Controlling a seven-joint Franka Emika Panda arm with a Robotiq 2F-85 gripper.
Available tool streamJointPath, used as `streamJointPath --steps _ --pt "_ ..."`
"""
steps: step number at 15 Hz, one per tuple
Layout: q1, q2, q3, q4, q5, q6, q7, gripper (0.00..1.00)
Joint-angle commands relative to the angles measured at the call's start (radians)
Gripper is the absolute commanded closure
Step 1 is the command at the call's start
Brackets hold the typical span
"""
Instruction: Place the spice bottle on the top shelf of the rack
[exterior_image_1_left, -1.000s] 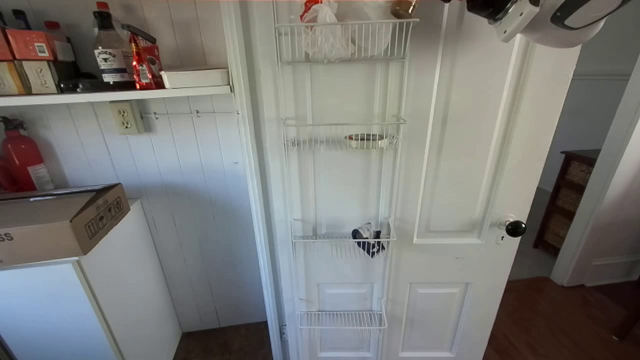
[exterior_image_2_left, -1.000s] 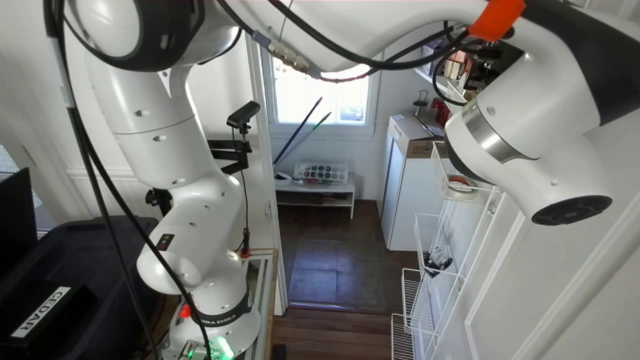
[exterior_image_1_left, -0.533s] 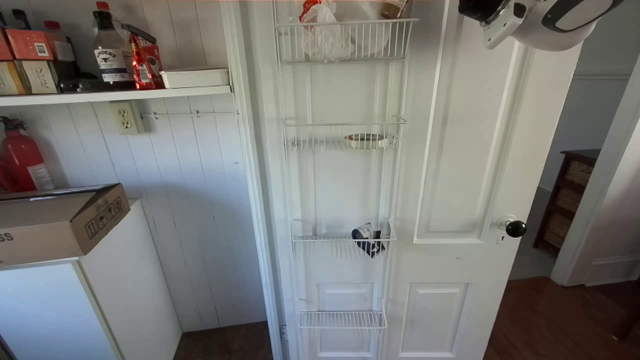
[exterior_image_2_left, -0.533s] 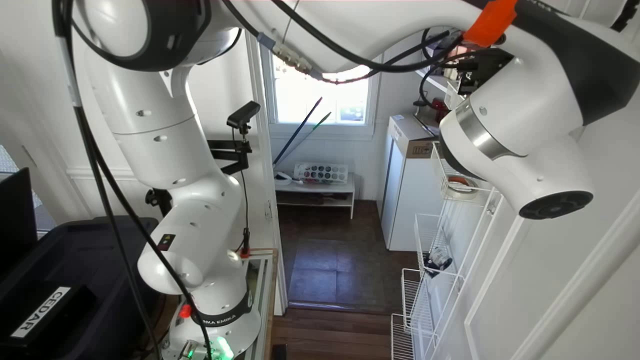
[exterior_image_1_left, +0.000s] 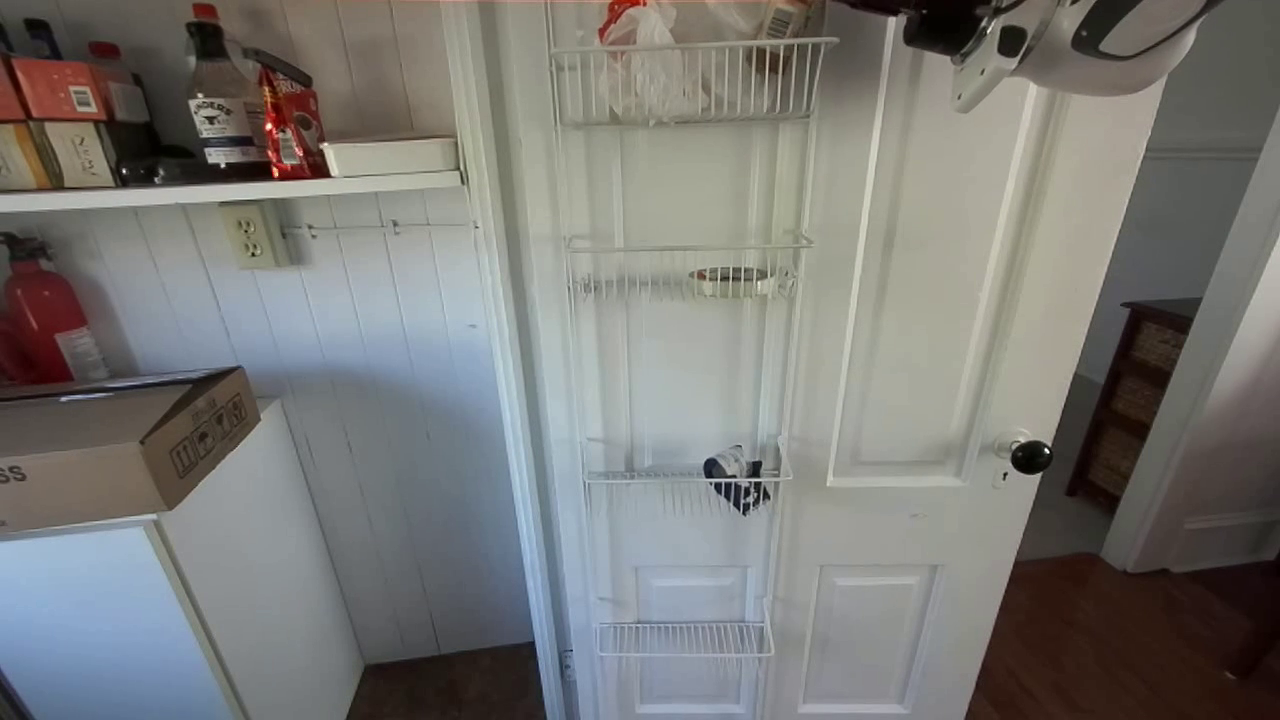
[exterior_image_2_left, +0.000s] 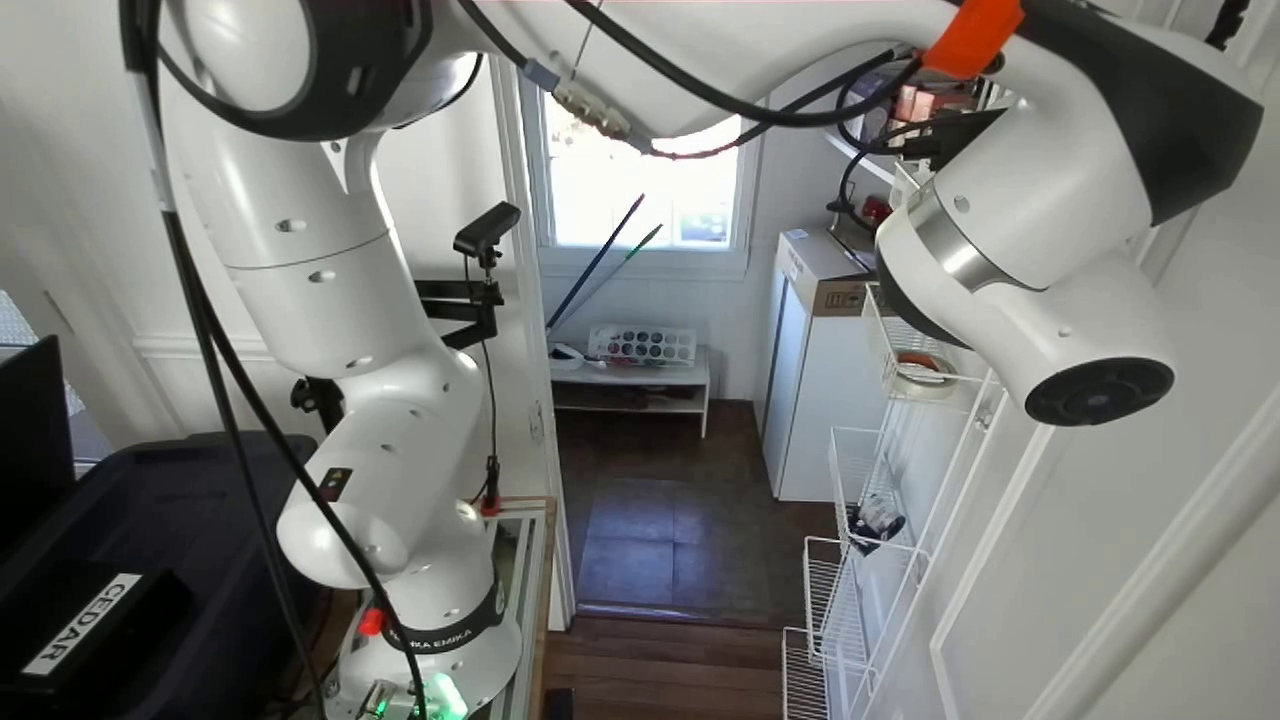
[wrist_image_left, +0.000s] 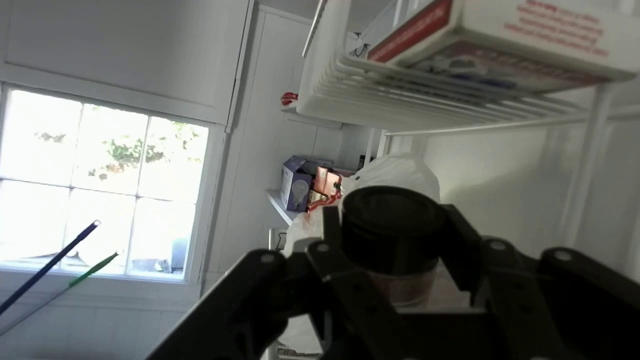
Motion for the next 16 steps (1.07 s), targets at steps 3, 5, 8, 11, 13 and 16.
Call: streamJointPath --steps 3,5,8,11,13,16 --pt "0.012 -0.013 0.017 0.045 -0.106 0.126 0.019 0.74" --pt "0.013 -0.015 0.02 0.057 -0.156 0.16 0.04 0.74" --pt "0.017 -0.013 0.023 0.074 -0.211 0.193 0.07 0.74" --pt "0.019 -0.015 0.024 0.083 -0.235 0.206 0.09 0.23" --pt "0.019 -0.016 0.022 0.086 -0.236 0.192 0.103 0.11" --pt "0.017 -0.016 0.02 0.088 -0.242 0.173 0.138 0.0"
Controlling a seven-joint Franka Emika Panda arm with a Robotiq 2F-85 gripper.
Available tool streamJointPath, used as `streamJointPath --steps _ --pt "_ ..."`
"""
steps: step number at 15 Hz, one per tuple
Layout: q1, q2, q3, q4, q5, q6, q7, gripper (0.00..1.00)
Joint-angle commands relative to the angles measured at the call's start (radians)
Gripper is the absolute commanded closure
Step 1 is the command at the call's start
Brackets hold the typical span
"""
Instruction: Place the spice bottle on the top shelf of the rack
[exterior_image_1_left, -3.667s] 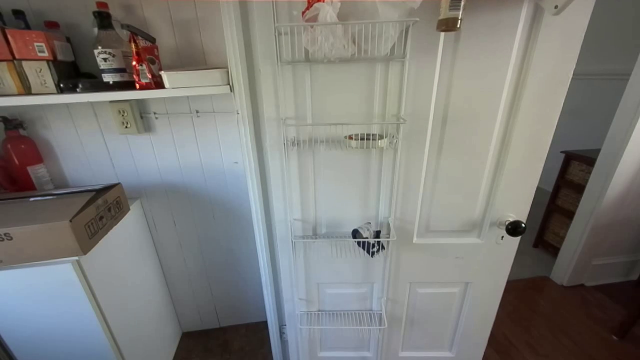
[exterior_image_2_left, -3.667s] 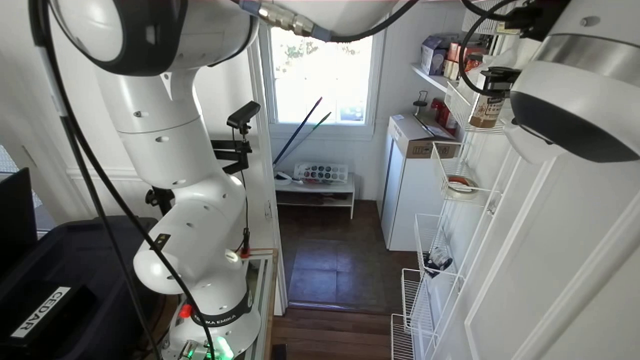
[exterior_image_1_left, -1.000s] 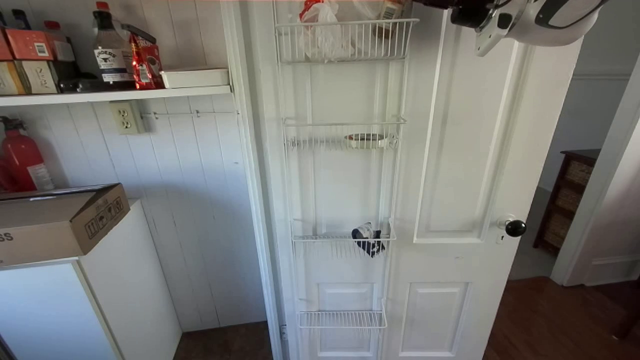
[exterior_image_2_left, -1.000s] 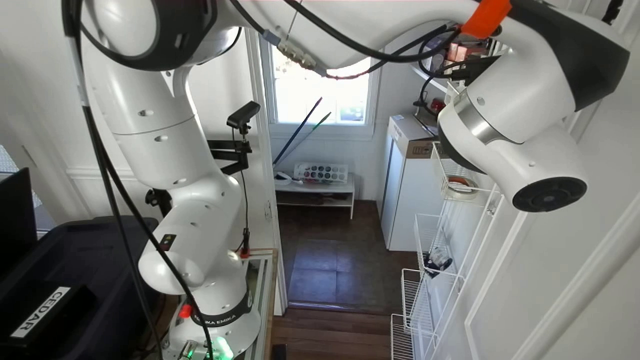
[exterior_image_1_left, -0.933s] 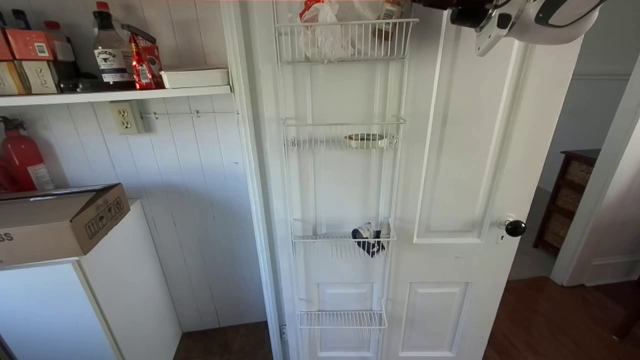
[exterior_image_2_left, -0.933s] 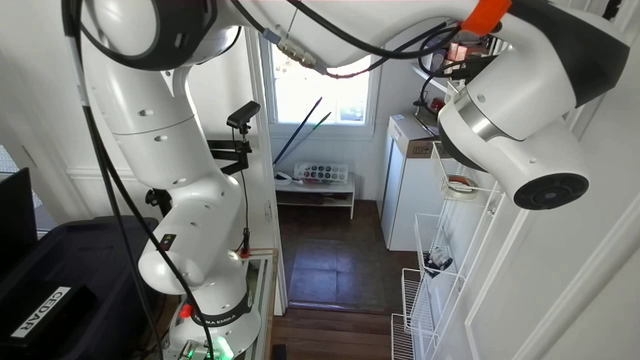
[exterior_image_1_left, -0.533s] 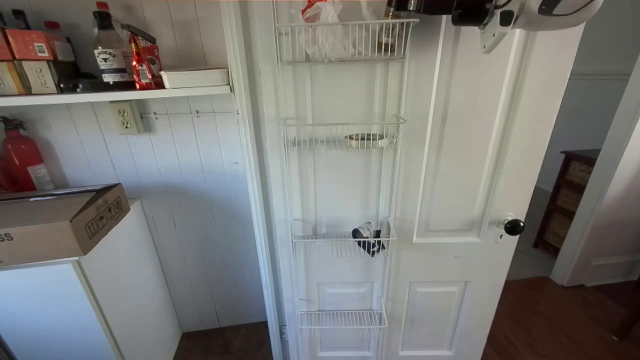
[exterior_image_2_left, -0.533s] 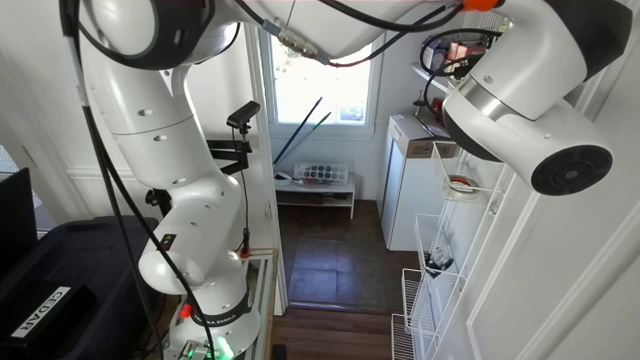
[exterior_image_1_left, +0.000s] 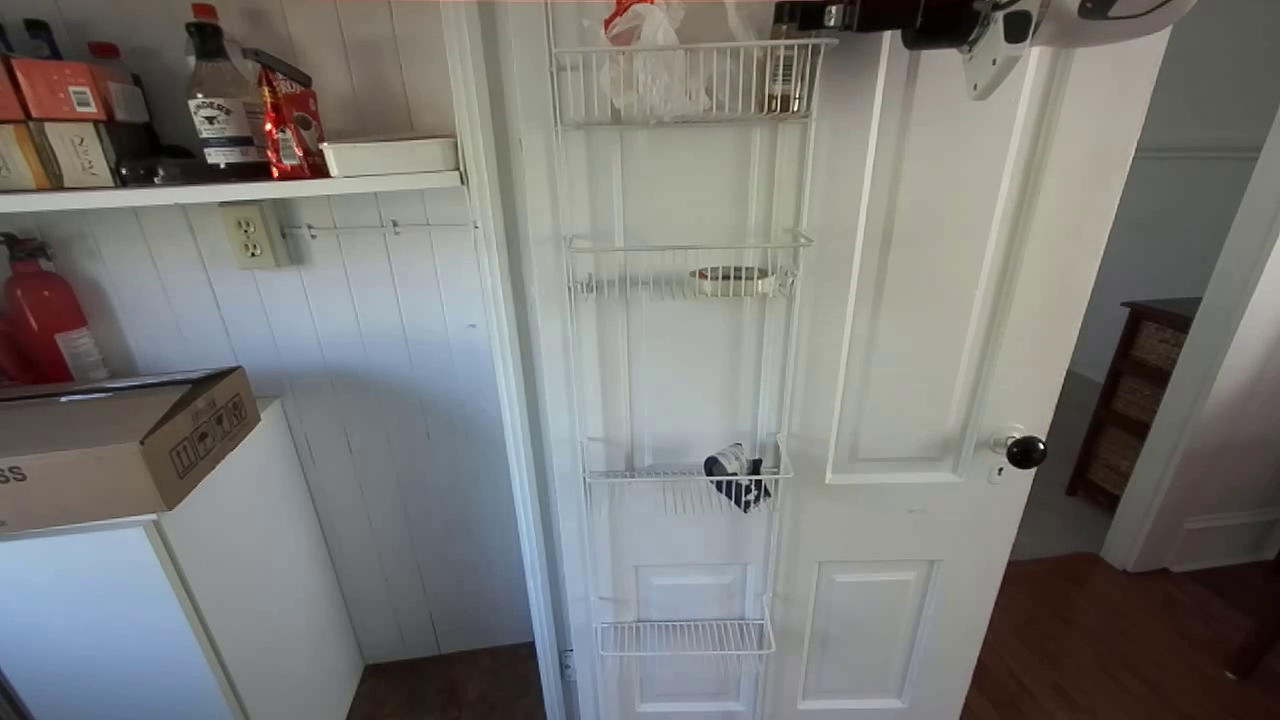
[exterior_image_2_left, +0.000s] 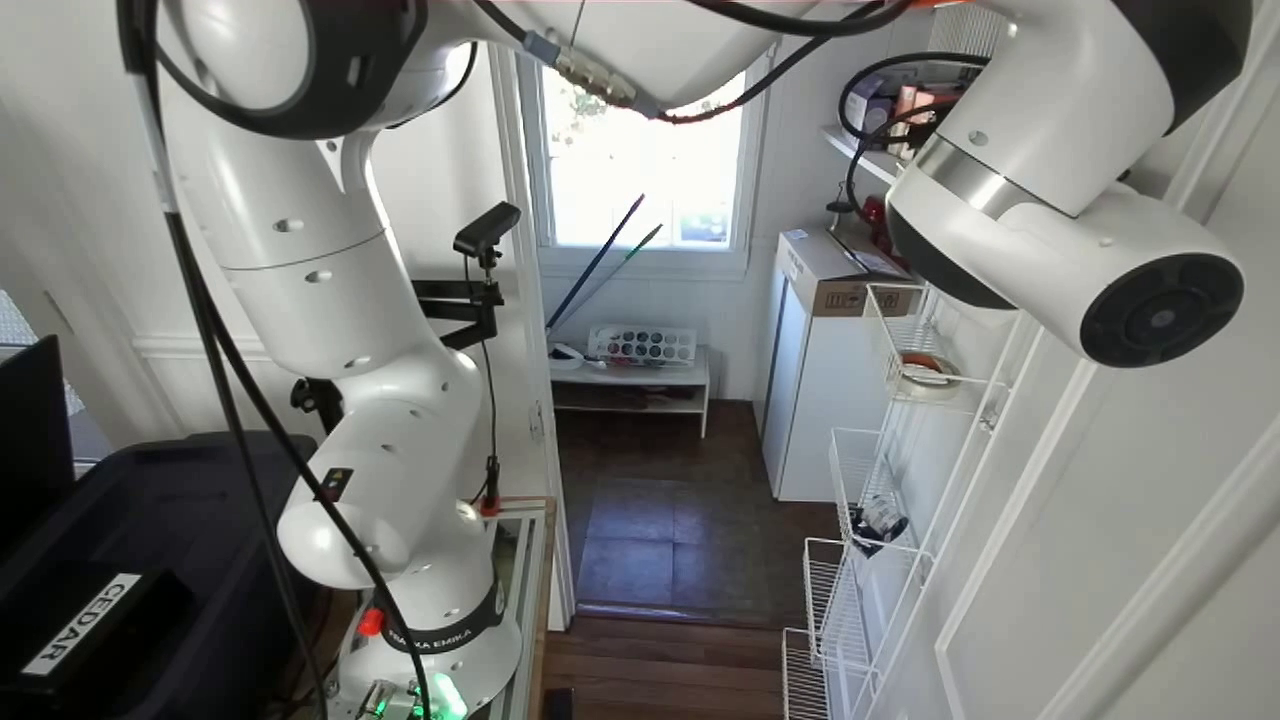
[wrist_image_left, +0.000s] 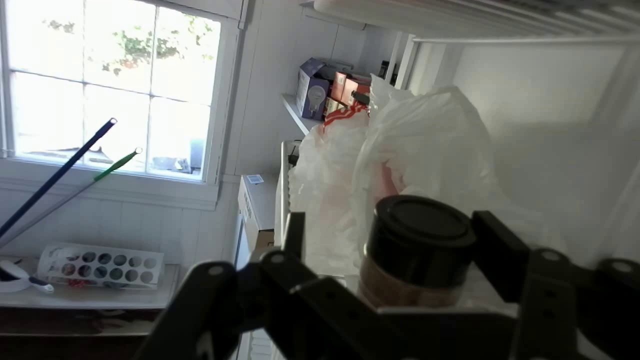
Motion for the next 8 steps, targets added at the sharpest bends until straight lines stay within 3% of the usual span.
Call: streamJointPath --steps 1,8 --pt "0.008 -0.003 0.002 0.028 -0.019 0.002 0.078 0.0" --pt "-0.01 -0.027 -0.024 0.034 -0.051 -0.075 0.17 0.0"
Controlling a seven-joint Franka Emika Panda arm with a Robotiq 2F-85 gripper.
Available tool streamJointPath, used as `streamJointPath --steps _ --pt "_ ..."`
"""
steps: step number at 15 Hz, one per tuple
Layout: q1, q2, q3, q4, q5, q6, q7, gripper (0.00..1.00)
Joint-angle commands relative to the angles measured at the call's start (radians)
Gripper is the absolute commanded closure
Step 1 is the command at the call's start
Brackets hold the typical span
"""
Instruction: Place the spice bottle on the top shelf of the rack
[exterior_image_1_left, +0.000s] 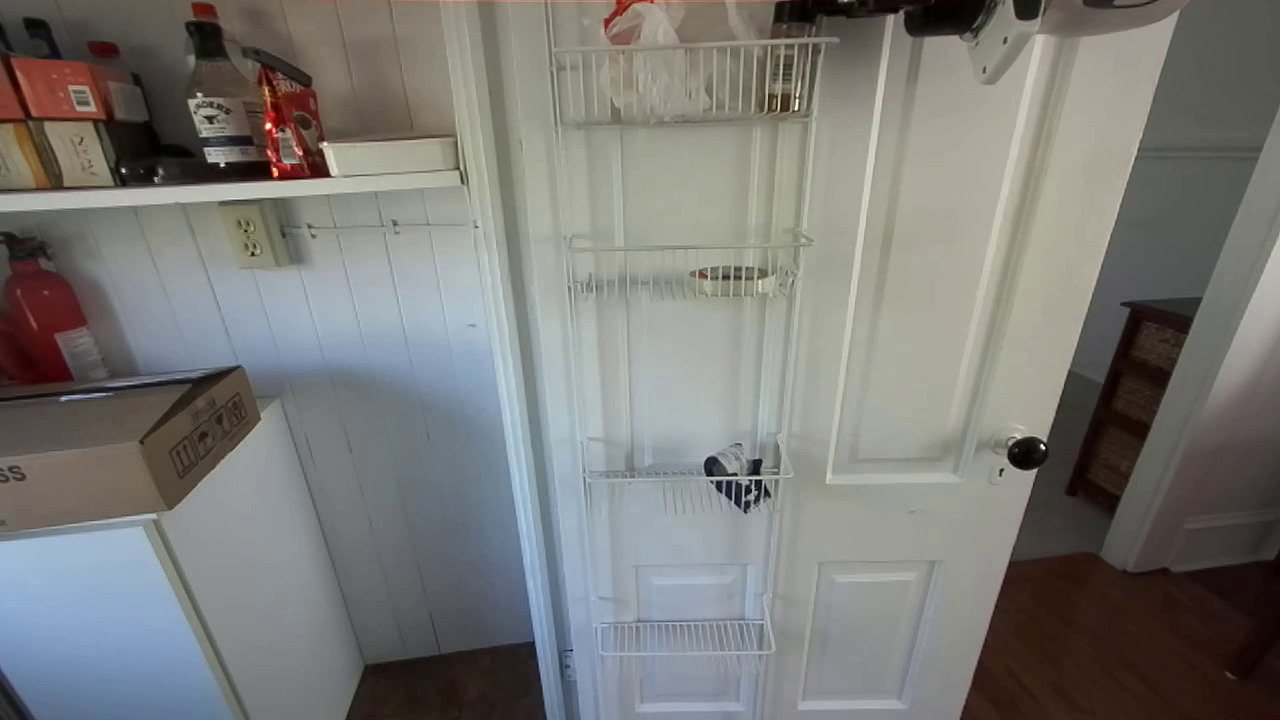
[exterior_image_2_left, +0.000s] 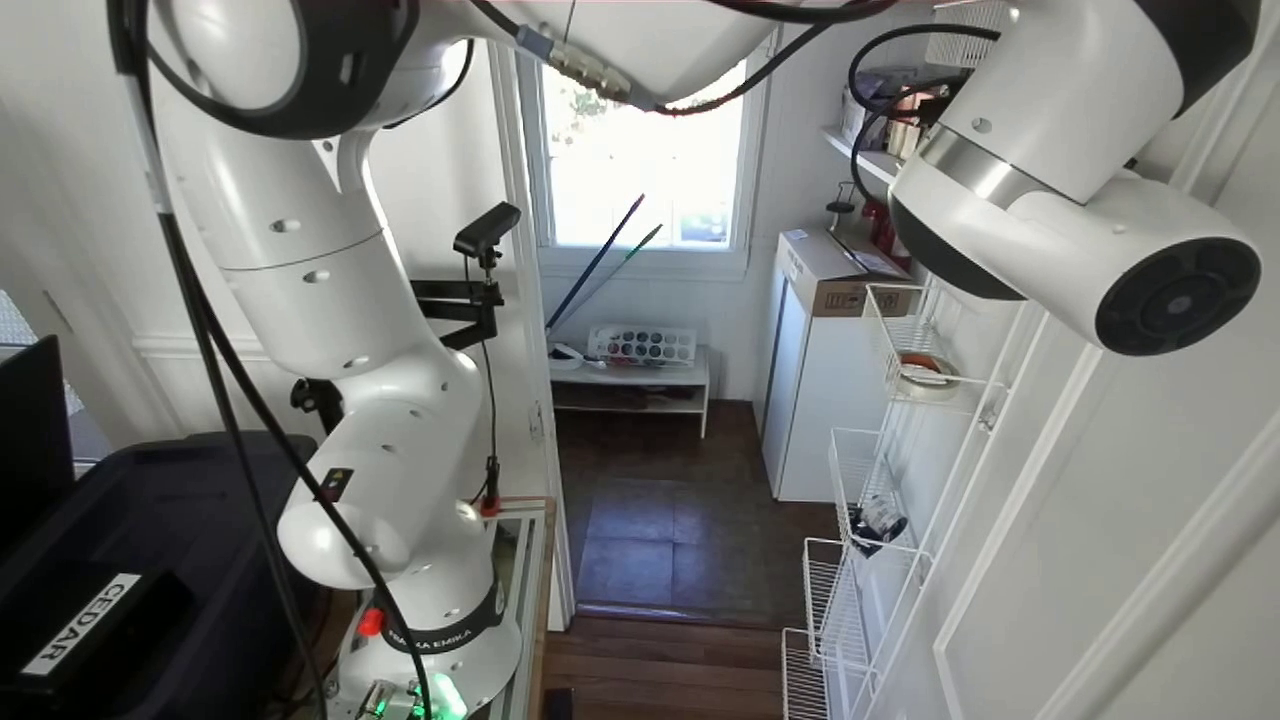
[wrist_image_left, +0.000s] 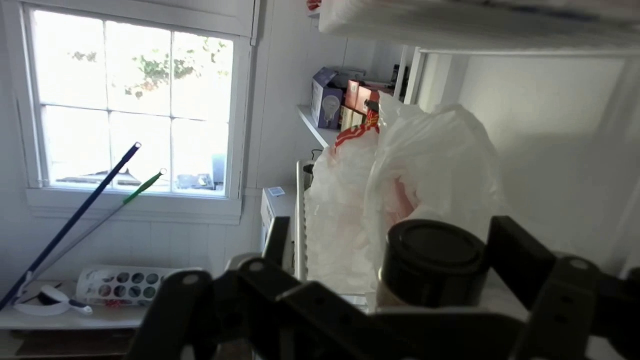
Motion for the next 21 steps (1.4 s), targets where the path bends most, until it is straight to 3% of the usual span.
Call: streamJointPath --steps 1,11,21 --pt "-0.013 -0.019 -0.023 0.029 -0.045 -0.049 0.067 0.0" --pt "-0.076 -0.069 -0.094 0.076 -0.231 -0.162 0.004 0.0" --pt "-0.146 -0.104 -0.198 0.129 -0.261 -0.452 -0.309 0.0"
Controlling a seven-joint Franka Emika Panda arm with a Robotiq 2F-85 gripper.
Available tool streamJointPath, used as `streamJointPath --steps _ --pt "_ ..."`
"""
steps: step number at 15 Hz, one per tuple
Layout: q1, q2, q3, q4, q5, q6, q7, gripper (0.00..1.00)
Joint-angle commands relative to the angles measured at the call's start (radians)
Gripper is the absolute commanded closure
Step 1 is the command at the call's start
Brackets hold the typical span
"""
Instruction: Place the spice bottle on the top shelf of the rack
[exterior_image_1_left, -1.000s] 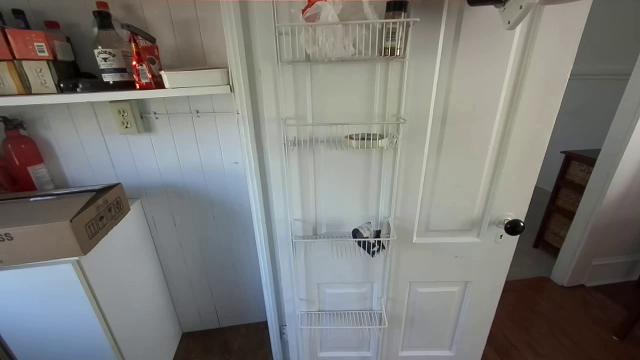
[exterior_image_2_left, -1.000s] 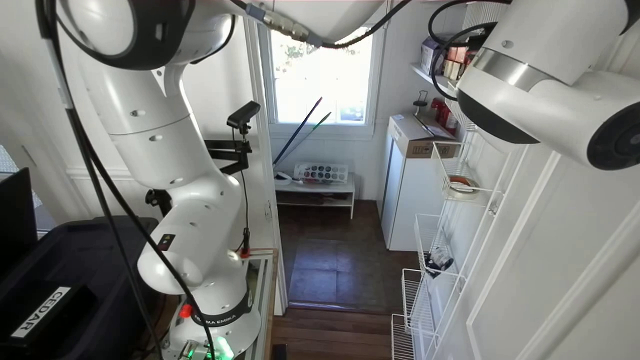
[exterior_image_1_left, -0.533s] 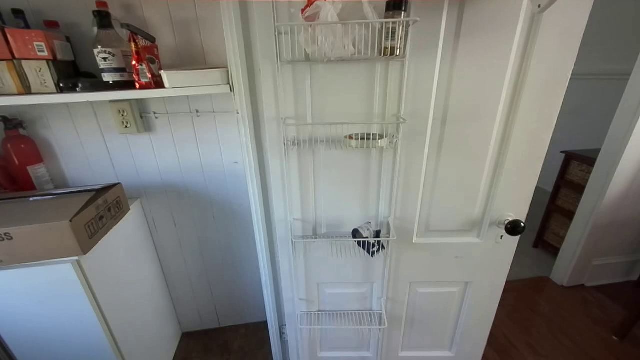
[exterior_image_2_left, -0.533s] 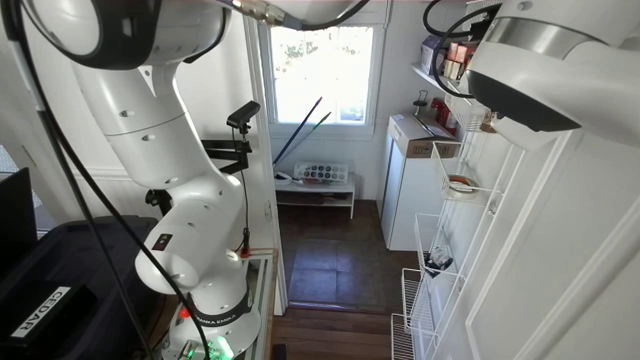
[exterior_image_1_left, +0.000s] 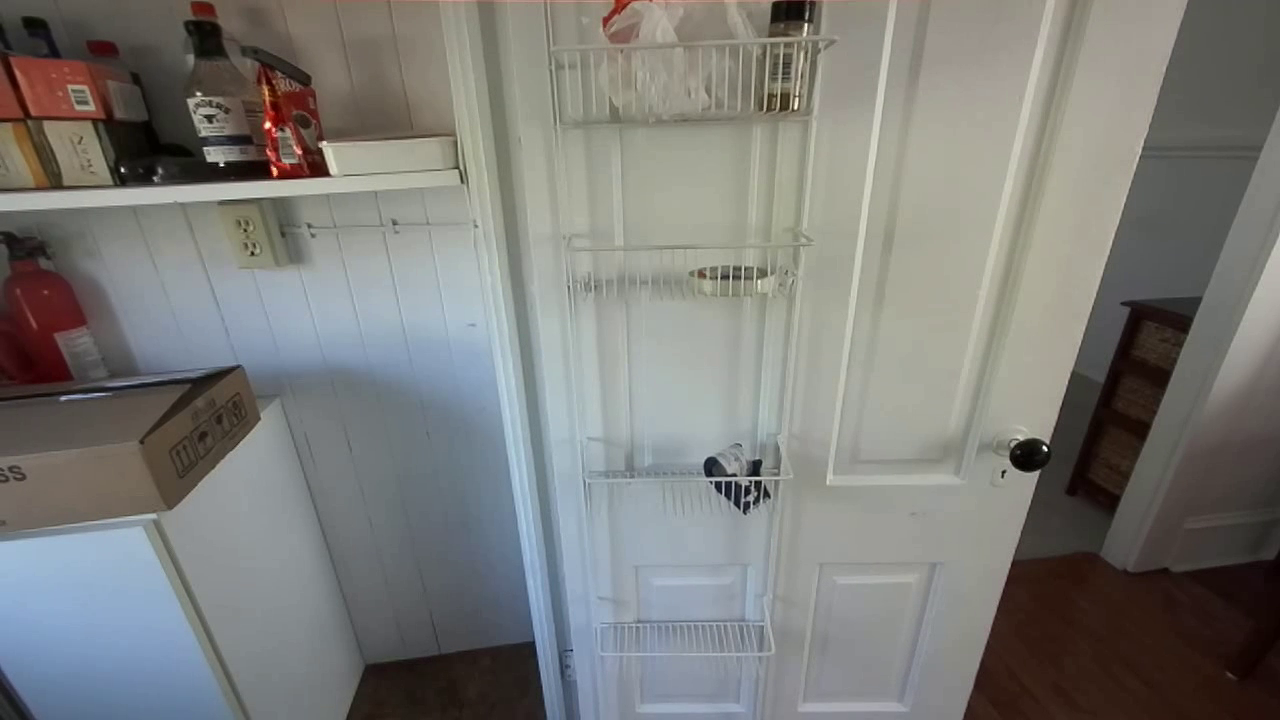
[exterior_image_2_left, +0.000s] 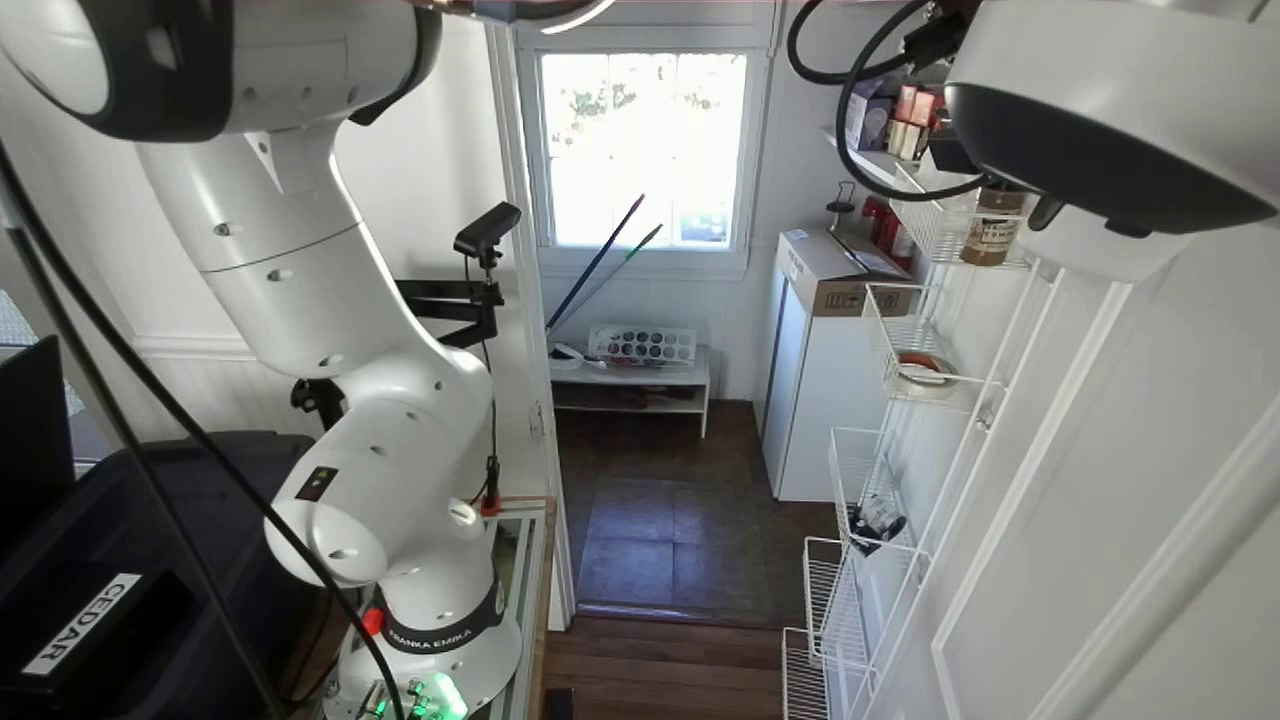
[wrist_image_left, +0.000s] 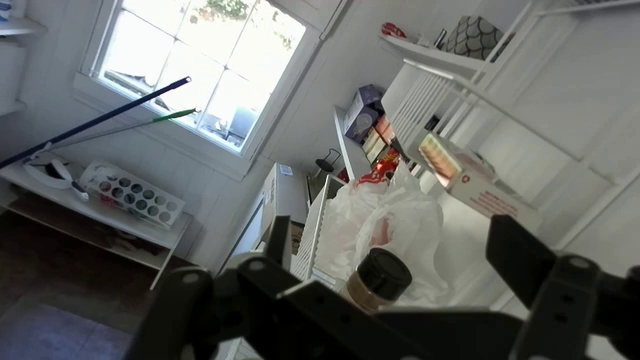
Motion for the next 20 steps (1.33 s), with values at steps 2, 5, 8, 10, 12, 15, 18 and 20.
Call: streamJointPath --steps 2,5,8,10,12,15,18,20 --pt "-0.029 -0.01 -0.039 0.031 -0.018 -0.169 -0.16 0.0" --pt "-0.042 -0.011 -0.05 0.059 -0.062 -0.285 -0.25 0.0" --pt "-0.054 -0.025 -0.045 0.076 -0.111 -0.331 -0.372 0.0" --pt "-0.053 -0.005 -0.041 0.062 -0.065 -0.313 -0.316 0.0" --pt "-0.053 -0.001 -0.041 0.061 -0.065 -0.313 -0.315 0.0" --pt "-0.047 -0.007 -0.034 0.082 -0.122 -0.345 -0.426 0.0" --pt "-0.047 -0.031 -0.034 0.092 -0.16 -0.401 -0.552 0.0" --pt "-0.05 -0.046 -0.037 0.092 -0.176 -0.43 -0.649 0.0"
